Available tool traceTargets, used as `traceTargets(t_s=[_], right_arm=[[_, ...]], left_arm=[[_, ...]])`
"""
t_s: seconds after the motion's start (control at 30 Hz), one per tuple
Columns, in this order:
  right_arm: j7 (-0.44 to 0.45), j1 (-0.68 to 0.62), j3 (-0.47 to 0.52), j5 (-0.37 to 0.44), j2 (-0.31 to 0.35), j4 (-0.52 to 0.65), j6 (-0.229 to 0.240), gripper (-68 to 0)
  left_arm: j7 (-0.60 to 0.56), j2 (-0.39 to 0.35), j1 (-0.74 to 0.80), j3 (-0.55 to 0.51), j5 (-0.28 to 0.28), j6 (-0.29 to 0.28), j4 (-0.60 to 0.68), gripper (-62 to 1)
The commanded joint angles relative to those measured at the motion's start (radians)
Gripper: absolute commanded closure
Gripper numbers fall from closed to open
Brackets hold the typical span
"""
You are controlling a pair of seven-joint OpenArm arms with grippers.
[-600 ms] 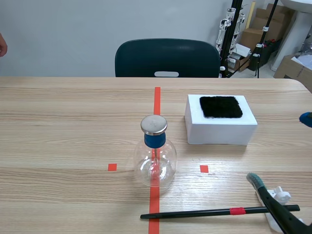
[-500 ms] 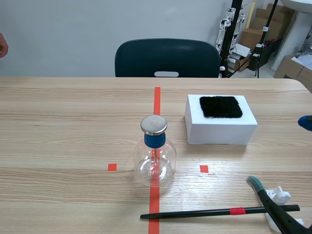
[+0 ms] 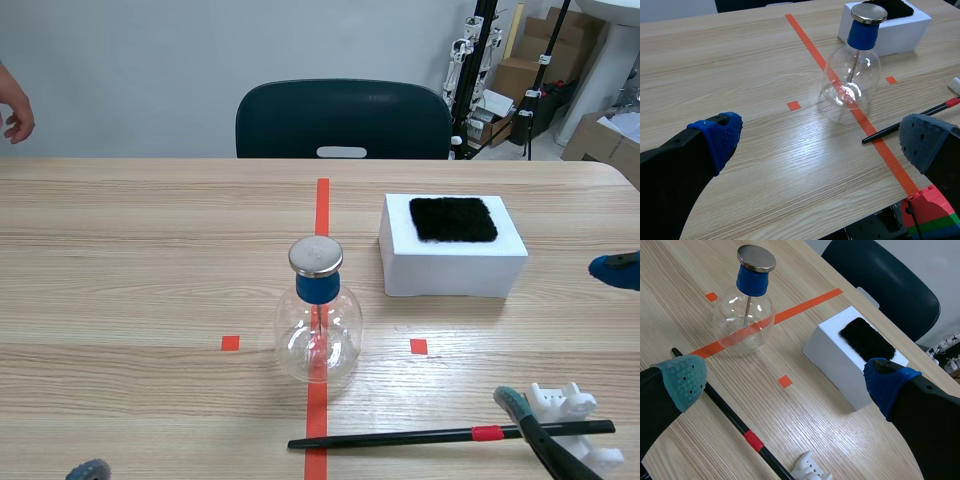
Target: Do the electroscope experiment. pick up the black charging rod
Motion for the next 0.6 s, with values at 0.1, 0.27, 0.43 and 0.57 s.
traceTargets(t_s=[0.1,0.27,0.43,0.57], right_arm=[[0.015,0.009,0.008,0.008,0.002,0.021,0.003,-65.3],[0.015,0.009,0.007,0.008,0.002,0.021,0.003,-65.3],[0.001,0.009,0.008,0.008,0.002,0.021,0.002,-65.3],[-0.004,0.009,0.008,0.008,0.002,0.021,0.002,-65.3]], left_arm=[[-0.013,0.005,0.006,0.004,-0.002,-0.002,0.009,-62.3],[-0.010,0.005,0.006,0.004,0.013,-0.002,0.009,-62.3],[-0.010,0.005,0.002,0.003,0.013,-0.002,0.009,-62.3],[0.019,0.005,-0.016,0.003,0.013,-0.001,0.009,-62.3]])
